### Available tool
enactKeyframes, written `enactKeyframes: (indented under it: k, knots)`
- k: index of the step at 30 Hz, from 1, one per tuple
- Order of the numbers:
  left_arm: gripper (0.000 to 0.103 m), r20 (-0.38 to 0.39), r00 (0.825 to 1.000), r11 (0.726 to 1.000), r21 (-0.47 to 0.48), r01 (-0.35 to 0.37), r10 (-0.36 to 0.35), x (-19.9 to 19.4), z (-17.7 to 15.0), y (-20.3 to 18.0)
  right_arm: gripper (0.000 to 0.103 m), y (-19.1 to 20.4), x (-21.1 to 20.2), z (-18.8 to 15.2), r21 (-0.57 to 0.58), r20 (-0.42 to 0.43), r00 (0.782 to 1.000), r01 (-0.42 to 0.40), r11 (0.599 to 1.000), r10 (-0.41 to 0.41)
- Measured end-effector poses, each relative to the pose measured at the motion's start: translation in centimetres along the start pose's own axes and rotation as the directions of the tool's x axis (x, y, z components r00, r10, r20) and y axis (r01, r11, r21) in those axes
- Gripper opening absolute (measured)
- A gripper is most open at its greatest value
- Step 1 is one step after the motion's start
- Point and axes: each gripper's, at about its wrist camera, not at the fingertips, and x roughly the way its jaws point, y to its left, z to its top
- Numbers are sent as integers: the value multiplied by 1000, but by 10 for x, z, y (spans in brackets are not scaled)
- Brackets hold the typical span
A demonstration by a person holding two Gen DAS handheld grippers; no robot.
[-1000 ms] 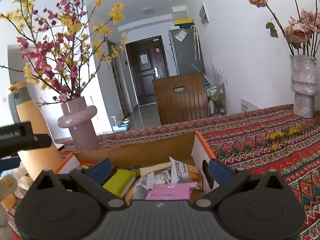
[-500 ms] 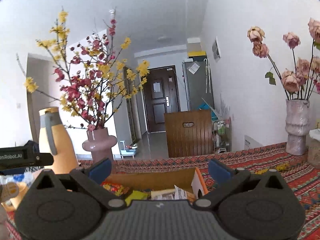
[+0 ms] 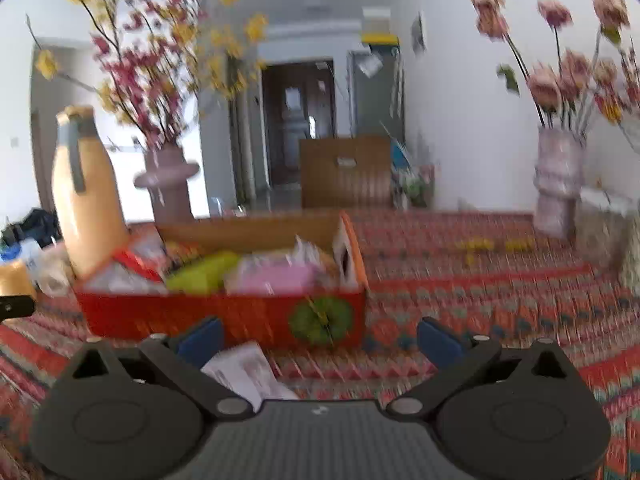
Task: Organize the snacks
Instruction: 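Move both tools back over the remaining snack pile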
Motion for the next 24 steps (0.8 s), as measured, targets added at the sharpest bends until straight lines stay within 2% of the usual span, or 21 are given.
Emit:
enactKeyframes:
  k: [5,10,24]
  knots:
    - [103,-19,1000,1000,1,0,0,16,-12,-1,103,-8,18,-20,47,-68,998,22,999,-18]
    - [103,-20,1000,1000,-1,24,-24,17,-13,0,103,-11,31,-26,66,-108,994,27,997,-20]
    - [103,-19,1000,999,-26,24,-25,18,-15,2,103,-8,34,-27,49,-107,991,80,996,-75]
